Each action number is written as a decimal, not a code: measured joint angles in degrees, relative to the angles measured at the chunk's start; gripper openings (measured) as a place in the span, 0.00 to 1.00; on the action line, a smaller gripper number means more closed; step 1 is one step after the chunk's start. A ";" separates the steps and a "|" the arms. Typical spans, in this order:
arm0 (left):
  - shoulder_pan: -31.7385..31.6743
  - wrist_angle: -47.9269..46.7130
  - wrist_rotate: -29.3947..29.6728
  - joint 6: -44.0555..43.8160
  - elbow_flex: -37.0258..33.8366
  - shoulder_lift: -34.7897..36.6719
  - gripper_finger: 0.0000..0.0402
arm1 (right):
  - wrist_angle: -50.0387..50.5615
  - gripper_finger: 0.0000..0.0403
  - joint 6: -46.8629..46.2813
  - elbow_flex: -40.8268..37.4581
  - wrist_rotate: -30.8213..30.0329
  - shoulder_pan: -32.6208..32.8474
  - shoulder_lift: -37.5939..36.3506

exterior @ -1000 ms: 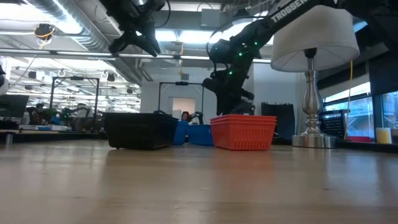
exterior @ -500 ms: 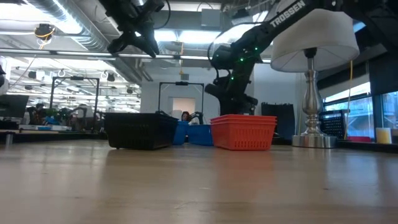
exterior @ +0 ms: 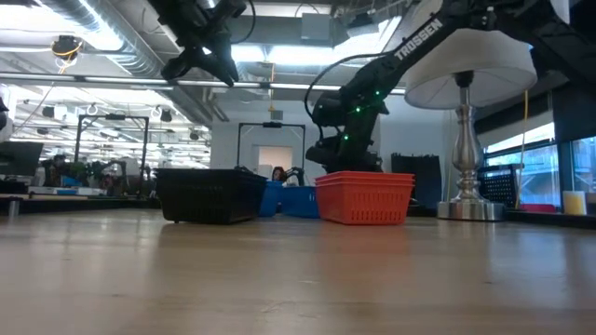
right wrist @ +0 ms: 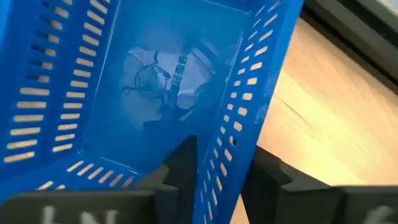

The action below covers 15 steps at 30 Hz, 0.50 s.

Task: Stack baskets by color
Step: Stack the right blue basket bin on top of the left blue basket bin

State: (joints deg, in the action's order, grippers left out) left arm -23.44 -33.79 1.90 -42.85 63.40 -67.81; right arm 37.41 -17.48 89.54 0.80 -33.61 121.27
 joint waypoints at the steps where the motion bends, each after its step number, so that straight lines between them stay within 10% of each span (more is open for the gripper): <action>1: 0.00 -0.02 -0.01 0.00 0.00 0.00 0.11 | -0.09 0.23 1.04 0.00 0.24 0.02 0.05; 6: 0.00 -0.02 -0.08 0.00 0.00 0.00 0.11 | -0.36 0.03 2.98 0.75 -1.16 0.02 -0.07; 15: 0.00 -0.04 -0.09 1.04 0.00 0.00 0.11 | 5.40 0.01 4.46 9.33 -2.31 -0.04 -0.17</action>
State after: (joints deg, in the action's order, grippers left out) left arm -23.44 -33.82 1.81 -41.81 63.40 -67.81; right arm 42.81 -13.03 98.87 -1.51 -33.65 121.10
